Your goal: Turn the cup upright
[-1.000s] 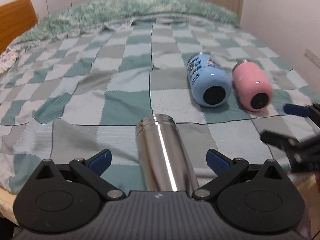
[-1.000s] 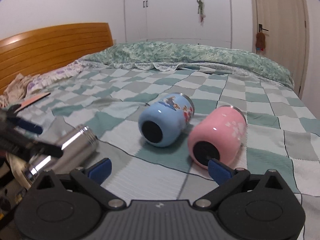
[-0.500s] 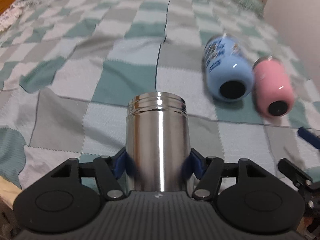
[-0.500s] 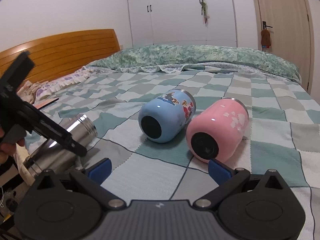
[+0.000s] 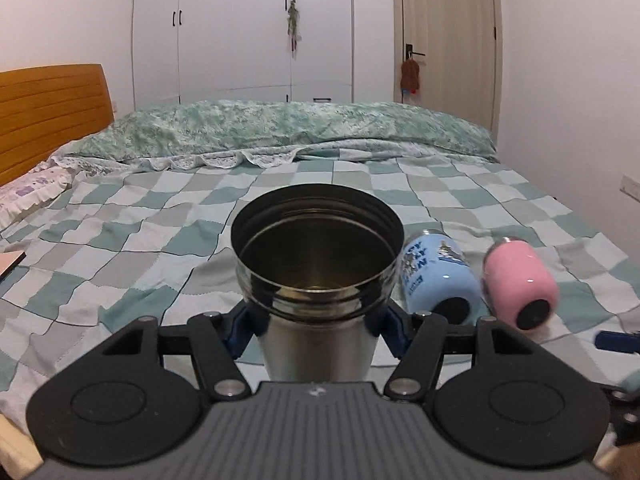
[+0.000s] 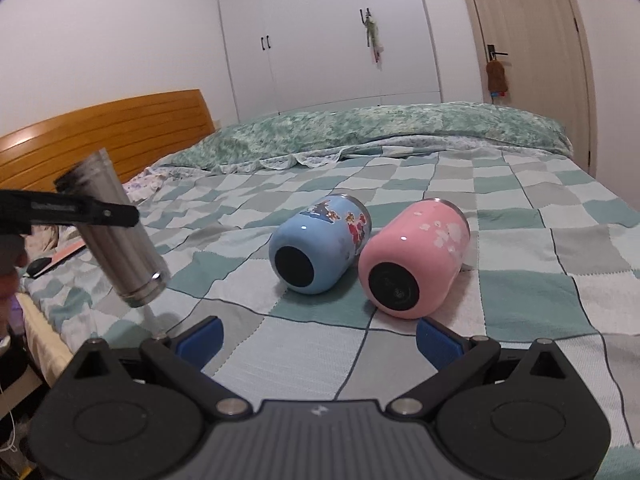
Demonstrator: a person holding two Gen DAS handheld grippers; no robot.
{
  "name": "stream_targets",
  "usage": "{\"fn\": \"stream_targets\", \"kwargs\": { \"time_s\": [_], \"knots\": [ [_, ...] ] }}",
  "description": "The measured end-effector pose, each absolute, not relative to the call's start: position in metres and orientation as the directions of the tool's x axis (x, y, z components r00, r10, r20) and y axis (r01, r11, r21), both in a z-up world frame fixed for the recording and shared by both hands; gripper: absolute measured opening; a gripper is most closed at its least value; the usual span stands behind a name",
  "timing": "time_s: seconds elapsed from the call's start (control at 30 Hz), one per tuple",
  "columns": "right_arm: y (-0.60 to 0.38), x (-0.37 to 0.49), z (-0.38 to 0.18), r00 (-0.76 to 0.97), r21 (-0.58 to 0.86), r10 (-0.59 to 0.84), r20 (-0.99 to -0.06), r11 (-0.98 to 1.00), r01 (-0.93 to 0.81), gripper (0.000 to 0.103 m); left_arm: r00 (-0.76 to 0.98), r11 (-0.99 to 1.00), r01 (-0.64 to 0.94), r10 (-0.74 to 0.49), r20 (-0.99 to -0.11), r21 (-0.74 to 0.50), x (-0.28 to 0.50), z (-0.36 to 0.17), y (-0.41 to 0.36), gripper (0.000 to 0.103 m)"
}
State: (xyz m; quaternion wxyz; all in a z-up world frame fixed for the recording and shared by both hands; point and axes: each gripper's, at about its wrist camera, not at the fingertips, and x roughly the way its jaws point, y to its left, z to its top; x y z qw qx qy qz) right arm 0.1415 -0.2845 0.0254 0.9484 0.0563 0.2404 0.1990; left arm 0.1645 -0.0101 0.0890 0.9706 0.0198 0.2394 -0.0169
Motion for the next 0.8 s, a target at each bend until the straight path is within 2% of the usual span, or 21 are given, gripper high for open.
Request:
{"fn": "stream_targets", "kwargs": {
  "time_s": [0.13, 0.17, 0.27, 0.3, 0.33, 0.37, 0.53, 0.7, 0.8],
  "knots": [
    [-0.281, 0.139, 0.024, 0.808, 0.204, 0.404, -0.429, 0.915, -0.349, 0.103, 0.884, 0.995, 0.009, 0.039, -0.465, 0.100, 0.178, 0.054, -0.013, 0.064],
    [-0.281, 0.138, 0.024, 0.808, 0.203, 0.404, -0.429, 0.915, -0.349, 0.103, 0.874, 0.995, -0.004, 0.052, -0.482, 0.101, 0.182, 0.044, -0.011, 0.064],
    [-0.279, 0.134, 0.026, 0.812, 0.197, 0.404, -0.422, 0.915, -0.353, 0.103, 0.898, 0.998, -0.002, 0.027, -0.439, 0.058, 0.178, 0.038, -0.005, 0.066],
    [-0.279, 0.133, 0.027, 0.814, 0.193, 0.404, -0.416, 0.915, -0.355, 0.103, 0.902, 0.999, 0.009, 0.006, -0.432, 0.033, 0.177, 0.040, -0.002, 0.071],
    [-0.279, 0.131, 0.028, 0.818, 0.189, 0.404, -0.410, 0.915, -0.357, 0.103, 0.903, 1.000, 0.027, -0.019, -0.428, 0.013, 0.175, 0.042, 0.001, 0.095],
    [-0.279, 0.128, 0.030, 0.822, 0.187, 0.403, -0.402, 0.915, -0.358, 0.103, 0.908, 1.000, 0.029, -0.025, -0.419, 0.005, 0.170, 0.044, 0.004, 0.103],
    [-0.279, 0.106, 0.034, 0.844, 0.181, 0.403, -0.354, 0.915, -0.361, 0.103, 0.945, 1.000, 0.000, 0.006, -0.328, 0.018, 0.118, 0.060, 0.005, 0.103],
    [-0.275, 0.073, 0.034, 0.878, 0.153, 0.381, -0.289, 0.924, -0.351, 0.103, 0.976, 0.998, 0.061, -0.059, -0.211, 0.003, 0.049, 0.070, -0.003, 0.103],
    [-0.269, 0.052, 0.031, 0.905, 0.104, 0.349, -0.241, 0.937, -0.334, 0.103, 0.983, 0.998, 0.064, -0.061, -0.175, 0.009, 0.021, 0.068, -0.014, 0.103]
  ]
}}
